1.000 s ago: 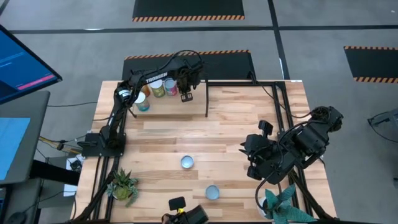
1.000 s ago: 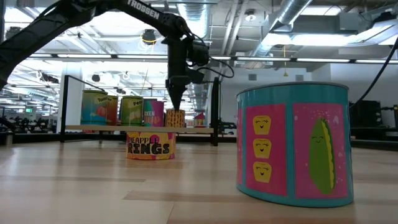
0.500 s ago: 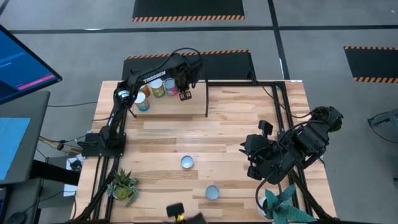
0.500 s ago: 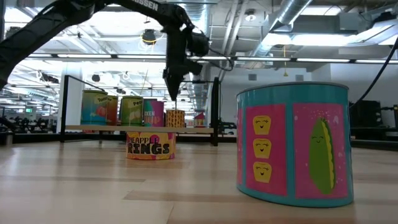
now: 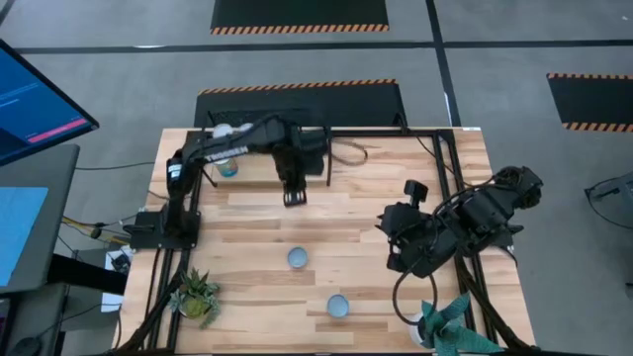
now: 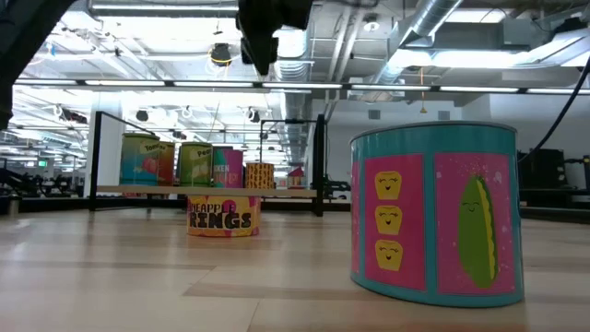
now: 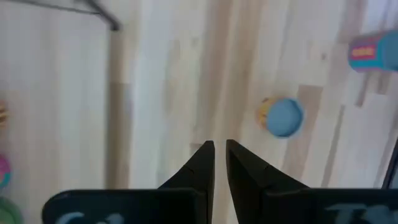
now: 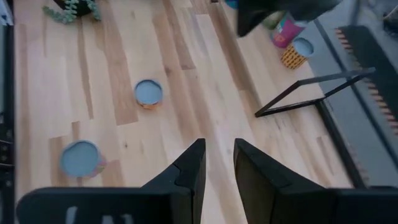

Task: Pick and place cans onto a shelf
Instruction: Move the pineapple rings can to the top left of the table

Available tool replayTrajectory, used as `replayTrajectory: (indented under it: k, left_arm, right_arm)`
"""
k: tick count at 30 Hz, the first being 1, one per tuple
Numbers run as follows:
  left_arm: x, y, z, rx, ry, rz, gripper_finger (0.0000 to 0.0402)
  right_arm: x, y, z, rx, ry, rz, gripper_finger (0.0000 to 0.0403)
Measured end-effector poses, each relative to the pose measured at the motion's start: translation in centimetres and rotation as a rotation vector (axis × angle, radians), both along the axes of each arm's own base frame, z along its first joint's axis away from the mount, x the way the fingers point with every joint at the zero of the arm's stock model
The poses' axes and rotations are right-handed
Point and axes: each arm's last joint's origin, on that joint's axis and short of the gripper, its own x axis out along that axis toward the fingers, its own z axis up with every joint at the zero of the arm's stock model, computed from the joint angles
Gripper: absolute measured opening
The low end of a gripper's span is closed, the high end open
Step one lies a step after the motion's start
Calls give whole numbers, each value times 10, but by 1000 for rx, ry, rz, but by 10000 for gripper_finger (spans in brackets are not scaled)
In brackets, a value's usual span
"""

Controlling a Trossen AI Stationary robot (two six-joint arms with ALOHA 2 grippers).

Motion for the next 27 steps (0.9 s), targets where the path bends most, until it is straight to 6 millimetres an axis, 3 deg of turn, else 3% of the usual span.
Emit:
replayTrajectory:
  k: [8, 16, 22, 27]
  left_arm:
    - [8, -66, 0, 111, 19, -97, 26]
    - [19, -103, 3, 158, -109, -101, 41]
    - [19, -126, -1, 215, -118, -272, 48]
    - [25, -148, -33, 69, -96, -460, 46]
  right_arm:
    - [-5, -8, 8, -150, -73, -35, 106]
    - [-22, -9, 19, -90, -212, -137, 106]
    - [-24, 9, 12, 13, -140, -51, 106]
    - [-28, 31, 4, 107, -45, 56, 106]
